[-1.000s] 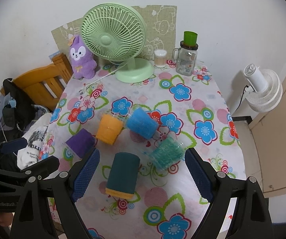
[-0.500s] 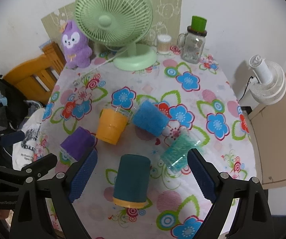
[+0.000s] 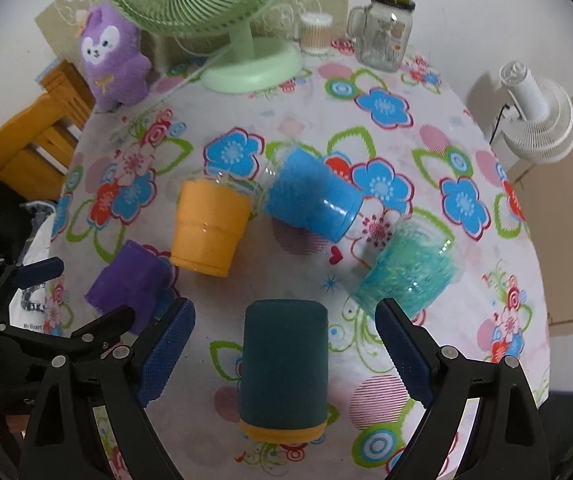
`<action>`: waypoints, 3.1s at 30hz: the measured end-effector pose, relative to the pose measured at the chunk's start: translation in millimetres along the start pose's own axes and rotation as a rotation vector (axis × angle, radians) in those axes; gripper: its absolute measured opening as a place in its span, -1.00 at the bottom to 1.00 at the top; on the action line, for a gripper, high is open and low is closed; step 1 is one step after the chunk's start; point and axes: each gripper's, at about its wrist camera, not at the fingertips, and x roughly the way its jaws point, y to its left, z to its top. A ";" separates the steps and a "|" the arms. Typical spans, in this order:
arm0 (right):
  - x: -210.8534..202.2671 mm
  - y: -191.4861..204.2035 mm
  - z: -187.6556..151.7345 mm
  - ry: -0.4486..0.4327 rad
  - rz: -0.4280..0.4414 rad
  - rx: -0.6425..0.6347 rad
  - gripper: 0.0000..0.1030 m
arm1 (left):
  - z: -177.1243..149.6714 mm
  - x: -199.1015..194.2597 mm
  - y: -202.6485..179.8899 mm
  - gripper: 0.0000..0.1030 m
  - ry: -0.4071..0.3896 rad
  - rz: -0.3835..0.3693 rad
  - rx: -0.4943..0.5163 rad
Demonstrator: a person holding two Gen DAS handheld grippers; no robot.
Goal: Flip cup upside down
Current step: 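Move the left tool to the purple cup lying on its side and close on it, then lift the purple cup with the left tool, turning its base upward, then close the right tool on the purple cup while the left tool releases it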
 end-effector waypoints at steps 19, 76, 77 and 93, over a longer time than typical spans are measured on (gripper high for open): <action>27.9 3.0 -3.3 0.056 -0.012 0.002 0.81 | 1.7 42.1 14.2 0.24 0.065 -0.056 -0.106; -28.5 -188.7 -40.1 0.021 0.025 -0.121 0.81 | -40.0 -2.5 -237.7 0.24 -0.045 -0.181 -0.342; -25.1 -189.2 -40.4 0.027 0.027 -0.126 0.82 | -40.4 3.9 -240.1 0.24 -0.038 -0.178 -0.346; -7.3 -166.3 -40.0 0.088 0.083 -0.114 0.82 | -32.9 9.7 -231.3 0.70 -0.024 -0.123 -0.281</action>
